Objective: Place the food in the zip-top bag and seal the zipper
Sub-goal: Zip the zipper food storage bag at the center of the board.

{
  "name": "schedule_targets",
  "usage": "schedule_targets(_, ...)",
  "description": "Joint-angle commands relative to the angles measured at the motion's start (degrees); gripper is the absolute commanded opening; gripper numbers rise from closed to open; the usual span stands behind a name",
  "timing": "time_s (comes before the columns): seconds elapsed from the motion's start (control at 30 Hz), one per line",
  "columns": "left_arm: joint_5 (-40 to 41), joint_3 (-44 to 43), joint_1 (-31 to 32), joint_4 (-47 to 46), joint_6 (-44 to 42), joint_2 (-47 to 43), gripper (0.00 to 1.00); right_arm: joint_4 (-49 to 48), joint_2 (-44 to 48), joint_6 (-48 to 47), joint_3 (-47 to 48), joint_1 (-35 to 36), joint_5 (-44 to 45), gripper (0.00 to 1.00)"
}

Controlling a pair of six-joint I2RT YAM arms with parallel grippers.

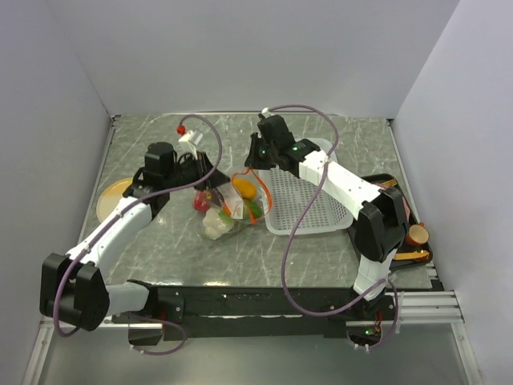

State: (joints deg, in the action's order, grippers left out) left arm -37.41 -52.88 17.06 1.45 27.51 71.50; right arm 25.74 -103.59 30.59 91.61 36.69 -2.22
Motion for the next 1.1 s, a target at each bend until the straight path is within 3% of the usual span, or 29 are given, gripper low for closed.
schedule_targets(0.0,5.2,3.9,0.6,-1.2,1.6,-2.0,0.29,-3.2,2.1,-0.3,-0.4,-1.2,2.1,0.20)
schedule_targets(0.2,2.6,-1.0,1.0,-2.6,0.0,3.5,0.35,2.7,-3.4,1.5,3.7,-4.8,4.1,0.20)
schedule_targets(0.37,-1.6,-4.2,4.2,-5.0,0.1,7.5,0.38,1.7,-4.4,1.4,2.4,-6.1,3.1,0.22)
schedule_targets(0.47,0.5,-5.0,7.2,-6.8,1.2,9.2,0.38,0.9,-4.3,1.8,1.6,-6.5,2.4,0.23)
schedule_targets(0.73,3.9,-7.0,13.9,-6.5,2.5,15.8,0.36,-1.0,-3.3,2.2,0.3,-6.8,0.8,0.24)
schedule_targets(1.07,2.7,-6.4,18.9,-6.5,2.8,19.6,0.30,-1.7,-3.2,3.7,-0.4,-8.3,0.4,0.27)
